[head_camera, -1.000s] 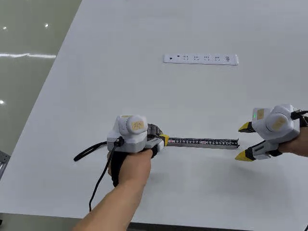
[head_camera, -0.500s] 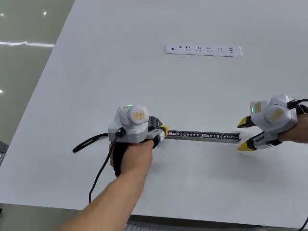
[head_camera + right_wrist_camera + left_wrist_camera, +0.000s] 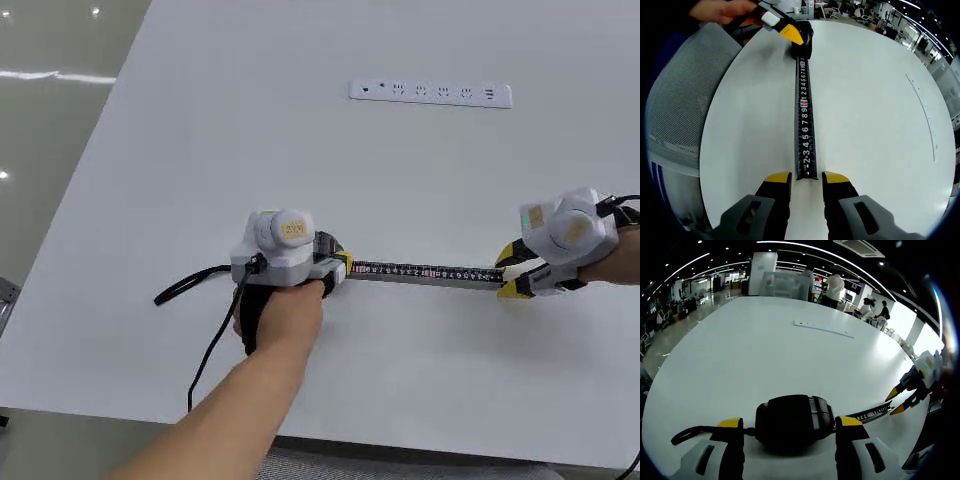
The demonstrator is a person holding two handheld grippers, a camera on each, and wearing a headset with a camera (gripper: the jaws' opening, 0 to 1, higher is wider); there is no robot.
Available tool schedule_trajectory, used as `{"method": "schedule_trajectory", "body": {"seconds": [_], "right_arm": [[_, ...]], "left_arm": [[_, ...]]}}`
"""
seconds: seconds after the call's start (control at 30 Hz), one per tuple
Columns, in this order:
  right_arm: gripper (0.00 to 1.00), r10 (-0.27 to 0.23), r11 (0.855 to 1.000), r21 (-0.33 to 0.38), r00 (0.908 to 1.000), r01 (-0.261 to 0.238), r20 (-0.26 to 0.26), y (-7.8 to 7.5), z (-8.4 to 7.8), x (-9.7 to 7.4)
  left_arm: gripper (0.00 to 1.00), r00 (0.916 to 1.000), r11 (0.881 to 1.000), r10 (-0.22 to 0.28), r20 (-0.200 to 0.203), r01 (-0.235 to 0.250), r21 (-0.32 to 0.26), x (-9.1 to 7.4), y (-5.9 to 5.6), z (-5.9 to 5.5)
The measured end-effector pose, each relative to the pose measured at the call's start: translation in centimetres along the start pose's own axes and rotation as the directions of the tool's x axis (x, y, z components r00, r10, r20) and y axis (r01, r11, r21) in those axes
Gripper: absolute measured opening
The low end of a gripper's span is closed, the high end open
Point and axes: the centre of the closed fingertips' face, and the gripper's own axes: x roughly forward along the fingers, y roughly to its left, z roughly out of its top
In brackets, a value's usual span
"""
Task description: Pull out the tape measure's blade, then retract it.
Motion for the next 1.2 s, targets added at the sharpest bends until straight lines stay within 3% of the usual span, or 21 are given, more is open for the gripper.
{"method": "schedule_trajectory", "body": {"seconds": [0.43,1.2], "right_arm": [[0.14,0.014,1.0,-0.003,0.9999,-0.014,0.003,-0.04,0.12,0.16],[0.12,0.023,0.999,-0.037,0.9996,-0.023,-0.017,0.02,0.06,0.22]], "left_arm": [[0.67,1.0,1.0,-0.008,0.002,0.008,0.008,0.27,-0.31,-0.02],[0.61,0.9997,1.0,-0.026,0.004,0.026,-0.003,0.43,-0.62,-0.07]]}}
